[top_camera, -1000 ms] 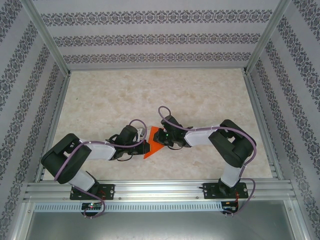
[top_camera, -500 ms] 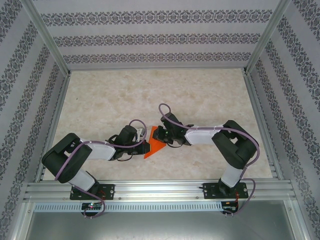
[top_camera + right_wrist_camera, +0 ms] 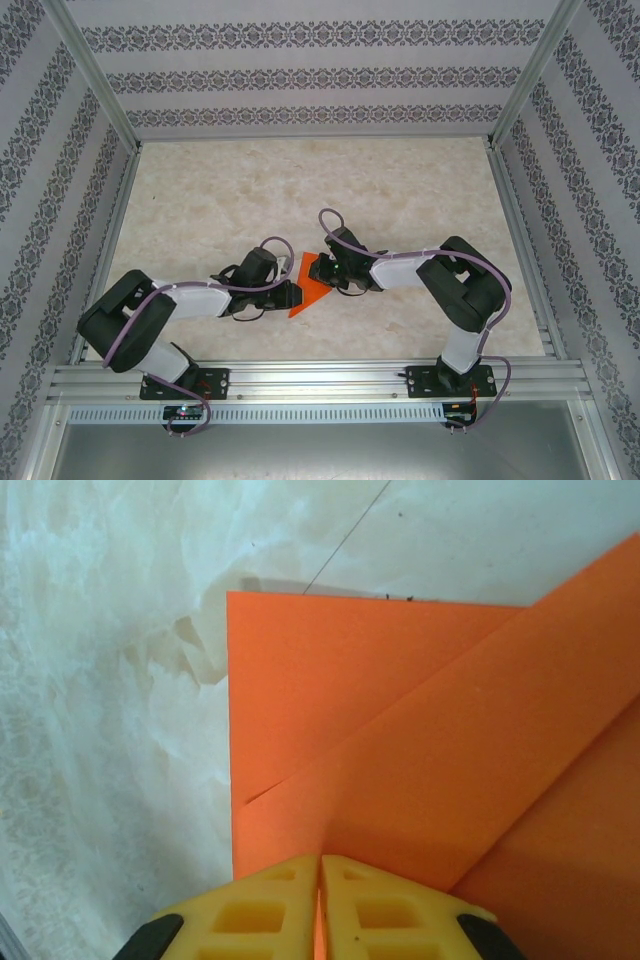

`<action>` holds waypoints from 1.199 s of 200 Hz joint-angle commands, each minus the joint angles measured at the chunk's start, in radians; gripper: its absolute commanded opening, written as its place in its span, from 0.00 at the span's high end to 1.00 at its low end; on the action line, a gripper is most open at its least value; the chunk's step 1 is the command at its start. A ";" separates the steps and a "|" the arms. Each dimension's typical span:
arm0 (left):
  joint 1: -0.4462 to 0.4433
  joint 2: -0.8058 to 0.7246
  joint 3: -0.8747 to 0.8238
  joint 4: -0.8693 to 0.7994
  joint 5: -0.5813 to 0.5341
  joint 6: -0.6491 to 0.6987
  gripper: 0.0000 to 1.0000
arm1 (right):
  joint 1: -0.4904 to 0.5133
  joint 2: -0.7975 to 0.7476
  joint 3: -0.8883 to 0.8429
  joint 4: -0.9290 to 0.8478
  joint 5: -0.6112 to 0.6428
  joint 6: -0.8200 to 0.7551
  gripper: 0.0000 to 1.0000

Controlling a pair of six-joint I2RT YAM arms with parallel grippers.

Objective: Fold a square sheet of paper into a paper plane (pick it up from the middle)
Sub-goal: Fourth fold the wing at the center of the table.

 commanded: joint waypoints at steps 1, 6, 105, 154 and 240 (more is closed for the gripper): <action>-0.005 -0.056 0.045 -0.211 0.022 -0.012 0.72 | -0.004 0.021 -0.035 -0.090 0.061 -0.026 0.88; -0.003 -0.059 0.053 -0.211 0.039 -0.020 0.72 | -0.005 0.021 -0.035 -0.087 0.060 -0.024 0.88; 0.046 0.025 0.011 0.044 0.224 -0.155 0.69 | 0.009 0.039 -0.040 -0.077 0.064 -0.013 0.88; 0.047 0.047 -0.101 0.083 0.217 -0.171 0.68 | 0.011 0.046 -0.038 -0.082 0.070 -0.010 0.88; 0.046 0.006 -0.199 0.013 0.236 -0.173 0.68 | 0.010 0.040 -0.019 -0.115 0.079 -0.032 0.88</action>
